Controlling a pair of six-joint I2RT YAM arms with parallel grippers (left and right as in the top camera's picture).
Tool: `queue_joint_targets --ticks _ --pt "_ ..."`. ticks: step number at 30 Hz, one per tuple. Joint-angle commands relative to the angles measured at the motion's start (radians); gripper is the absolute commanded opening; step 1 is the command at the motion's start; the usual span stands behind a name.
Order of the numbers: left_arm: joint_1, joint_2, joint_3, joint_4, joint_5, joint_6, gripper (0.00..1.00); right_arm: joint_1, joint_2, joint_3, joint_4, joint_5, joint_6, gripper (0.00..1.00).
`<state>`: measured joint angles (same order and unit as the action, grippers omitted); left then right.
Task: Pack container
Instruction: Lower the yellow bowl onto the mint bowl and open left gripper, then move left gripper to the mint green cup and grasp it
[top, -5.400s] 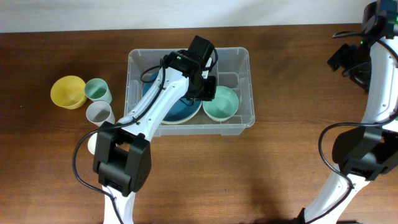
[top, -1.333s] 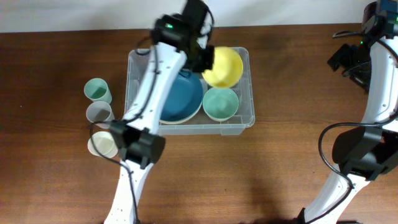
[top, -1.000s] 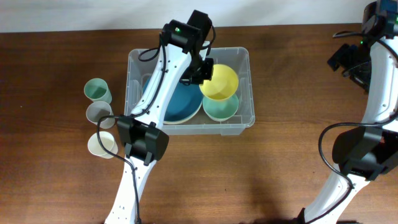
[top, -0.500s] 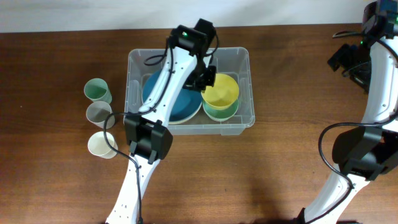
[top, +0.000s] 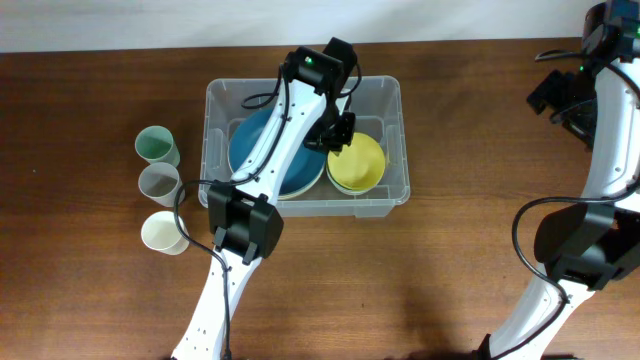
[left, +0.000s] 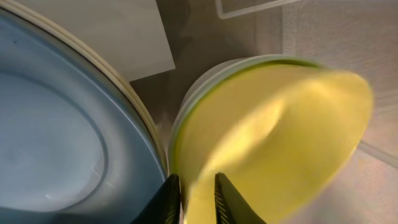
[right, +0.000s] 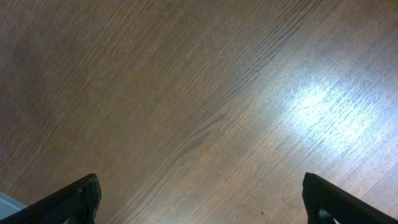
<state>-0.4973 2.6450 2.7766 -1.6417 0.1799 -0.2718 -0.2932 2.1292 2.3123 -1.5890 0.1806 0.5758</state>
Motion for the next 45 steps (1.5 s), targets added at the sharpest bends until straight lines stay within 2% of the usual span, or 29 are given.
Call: queue_joint_targets --ticks 1,6,9,17,19,20,22,23,30,34,37,45 --pt "0.008 0.004 0.003 -0.004 0.014 0.009 0.21 -0.001 0.005 -0.004 0.001 0.003 0.009 0.99" --pt "0.018 0.003 0.003 0.003 0.014 0.017 0.22 -0.001 0.005 -0.004 0.001 0.002 0.009 0.99" --pt "0.032 0.003 0.032 0.01 0.014 0.043 0.3 -0.001 0.005 -0.004 0.001 0.002 0.009 0.99" --pt "0.122 0.001 0.304 -0.046 0.017 0.058 0.38 -0.001 0.005 -0.004 0.001 0.002 0.009 0.99" --pt "0.15 -0.013 0.366 -0.046 0.012 0.069 0.48 -0.001 0.005 -0.004 0.001 0.002 0.009 0.99" --pt "0.17 -0.042 0.362 -0.039 0.002 0.068 0.57 -0.001 0.005 -0.004 0.001 0.003 0.009 0.99" --pt "0.216 -0.093 0.362 -0.044 -0.04 0.068 0.8 -0.001 0.005 -0.004 0.001 0.002 0.009 0.99" --pt "0.25 -0.122 0.362 -0.046 -0.073 0.068 0.98 -0.001 0.005 -0.004 0.001 0.002 0.009 0.99" --pt "0.529 -0.249 0.362 -0.046 -0.117 0.026 0.99 -0.001 0.005 -0.004 0.001 0.002 0.009 0.99" --pt "0.679 -0.252 0.338 -0.046 -0.105 0.058 0.99 -0.001 0.005 -0.004 0.001 0.002 0.009 0.99" --pt "0.764 -0.252 0.213 -0.046 -0.06 0.133 0.99 -0.001 0.005 -0.004 0.001 0.002 0.009 0.99" --pt "0.834 -0.252 -0.119 -0.042 -0.119 0.132 1.0 -0.001 0.005 -0.004 0.001 0.002 0.009 0.99"
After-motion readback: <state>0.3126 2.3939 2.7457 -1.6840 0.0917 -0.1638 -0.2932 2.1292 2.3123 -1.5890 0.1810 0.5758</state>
